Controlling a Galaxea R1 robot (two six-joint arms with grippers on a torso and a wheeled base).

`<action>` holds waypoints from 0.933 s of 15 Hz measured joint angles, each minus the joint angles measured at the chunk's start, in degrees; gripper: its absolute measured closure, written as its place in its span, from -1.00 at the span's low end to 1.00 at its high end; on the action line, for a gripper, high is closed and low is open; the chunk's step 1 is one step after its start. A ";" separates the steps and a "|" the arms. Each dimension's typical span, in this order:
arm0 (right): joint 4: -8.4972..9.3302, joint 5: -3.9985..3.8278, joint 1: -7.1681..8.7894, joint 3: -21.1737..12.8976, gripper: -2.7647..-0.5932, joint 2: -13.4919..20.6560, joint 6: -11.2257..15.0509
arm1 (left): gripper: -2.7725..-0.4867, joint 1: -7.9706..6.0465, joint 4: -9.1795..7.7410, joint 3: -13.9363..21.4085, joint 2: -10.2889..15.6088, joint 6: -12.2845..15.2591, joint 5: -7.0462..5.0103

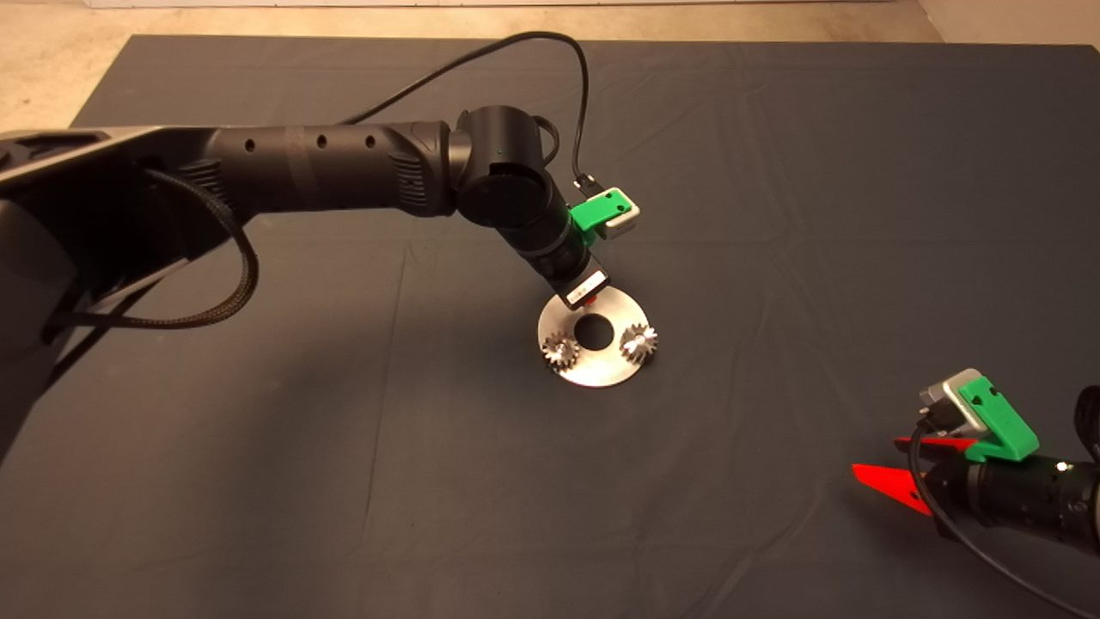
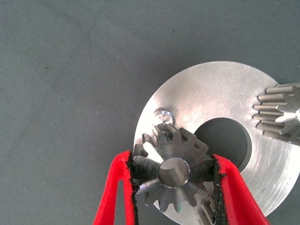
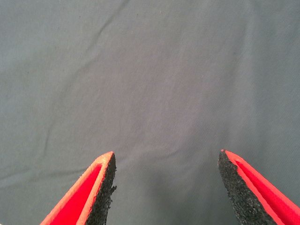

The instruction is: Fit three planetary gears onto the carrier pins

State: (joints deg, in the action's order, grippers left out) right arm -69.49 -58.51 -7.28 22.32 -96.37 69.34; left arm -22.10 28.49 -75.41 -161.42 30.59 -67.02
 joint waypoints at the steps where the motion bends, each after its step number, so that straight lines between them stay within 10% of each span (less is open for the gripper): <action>1: 0.00 -0.05 -0.02 0.00 0.05 0.00 0.00 | 0.86 0.00 0.00 -0.17 0.00 -0.03 0.00; 14: 0.02 -0.11 -0.66 0.00 0.05 0.01 0.00 | 0.87 -0.28 -0.05 -1.96 -0.83 -0.49 0.07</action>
State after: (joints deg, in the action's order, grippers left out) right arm -69.46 -58.62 -7.94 22.32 -96.36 69.34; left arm -22.38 28.44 -77.37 -162.24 30.10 -66.95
